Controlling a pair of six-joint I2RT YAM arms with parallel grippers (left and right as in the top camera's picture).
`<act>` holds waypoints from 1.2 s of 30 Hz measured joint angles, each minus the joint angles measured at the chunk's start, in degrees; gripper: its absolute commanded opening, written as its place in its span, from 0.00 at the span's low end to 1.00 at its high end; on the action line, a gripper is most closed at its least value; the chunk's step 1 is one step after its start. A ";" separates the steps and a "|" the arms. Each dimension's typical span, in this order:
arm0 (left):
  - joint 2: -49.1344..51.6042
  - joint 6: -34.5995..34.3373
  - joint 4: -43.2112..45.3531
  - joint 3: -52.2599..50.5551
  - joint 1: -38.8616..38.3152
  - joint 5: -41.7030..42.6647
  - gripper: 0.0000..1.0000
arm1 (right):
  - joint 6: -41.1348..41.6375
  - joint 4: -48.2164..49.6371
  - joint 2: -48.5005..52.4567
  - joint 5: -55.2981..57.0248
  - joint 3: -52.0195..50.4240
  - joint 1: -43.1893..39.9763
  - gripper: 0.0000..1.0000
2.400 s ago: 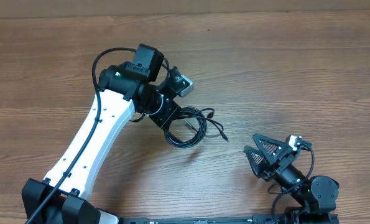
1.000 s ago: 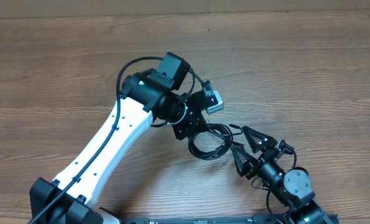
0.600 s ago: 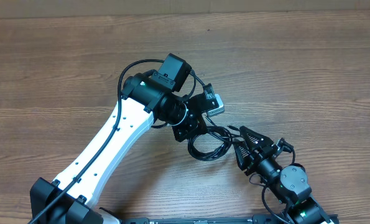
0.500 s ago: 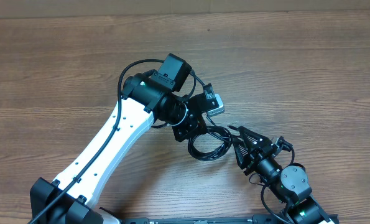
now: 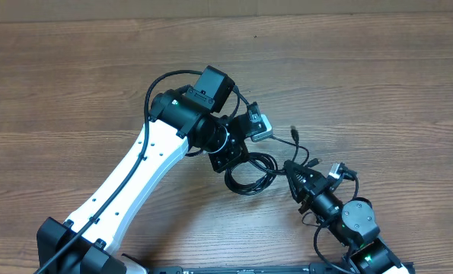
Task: Untangle cables
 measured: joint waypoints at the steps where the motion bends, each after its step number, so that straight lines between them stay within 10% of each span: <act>1: 0.00 -0.74 0.26 0.00 0.00 -0.26 0.04 | -1.55 0.17 0.00 0.02 0.00 -0.02 0.04; 22: 0.00 -22.97 8.92 0.00 0.00 -3.93 0.04 | -24.76 -16.35 0.42 -0.20 13.94 0.00 0.04; 36: 0.00 -43.34 14.08 0.00 -0.17 -4.81 0.04 | -26.01 -0.72 19.45 -0.24 13.94 7.28 0.04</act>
